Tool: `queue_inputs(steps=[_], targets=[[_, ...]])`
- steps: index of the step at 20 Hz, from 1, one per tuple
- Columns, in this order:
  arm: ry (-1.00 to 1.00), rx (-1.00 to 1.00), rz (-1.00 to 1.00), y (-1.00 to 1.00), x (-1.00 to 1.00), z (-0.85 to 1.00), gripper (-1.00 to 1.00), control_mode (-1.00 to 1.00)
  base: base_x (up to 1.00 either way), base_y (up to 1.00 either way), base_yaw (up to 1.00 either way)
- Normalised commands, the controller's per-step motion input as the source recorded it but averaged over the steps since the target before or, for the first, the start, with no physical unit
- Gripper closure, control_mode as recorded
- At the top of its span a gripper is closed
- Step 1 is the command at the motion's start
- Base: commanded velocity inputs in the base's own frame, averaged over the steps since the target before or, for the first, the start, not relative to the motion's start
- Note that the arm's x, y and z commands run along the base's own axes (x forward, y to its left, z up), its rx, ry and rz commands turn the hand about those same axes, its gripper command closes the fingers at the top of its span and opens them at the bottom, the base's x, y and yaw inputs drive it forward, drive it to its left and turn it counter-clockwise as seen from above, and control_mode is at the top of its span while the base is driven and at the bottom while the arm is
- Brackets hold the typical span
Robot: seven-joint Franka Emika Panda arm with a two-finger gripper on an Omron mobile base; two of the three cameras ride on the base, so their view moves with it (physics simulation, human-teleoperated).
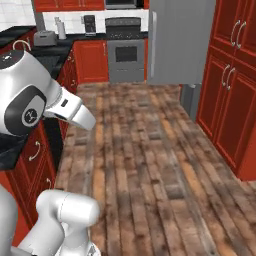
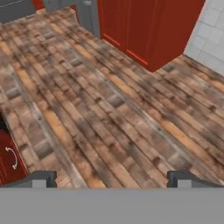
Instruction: Take the cheese, steak, and squash from the fridge and place them on the plate on the dining counter to create an appetizer plate.
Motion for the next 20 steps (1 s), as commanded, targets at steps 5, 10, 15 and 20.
queue_inputs(steps=[5, 10, 15, 20], targets=[[0.0, 0.0, 0.0, 0.0, 0.0, 0.0, -1.0, 1.0, 1.0, -0.73, 0.45], [0.0, 0.0, 0.0, 0.0, 0.0, 0.0, -1.0, 1.0, 1.0, -0.61, 0.39], [0.0, 0.0, 0.0, 0.0, 0.0, 0.0, -1.0, 1.0, 1.0, -0.56, 0.34], [0.0, 0.0, 0.0, 0.0, 0.0, 0.0, -1.0, 1.0, 1.0, -0.46, 0.24]])
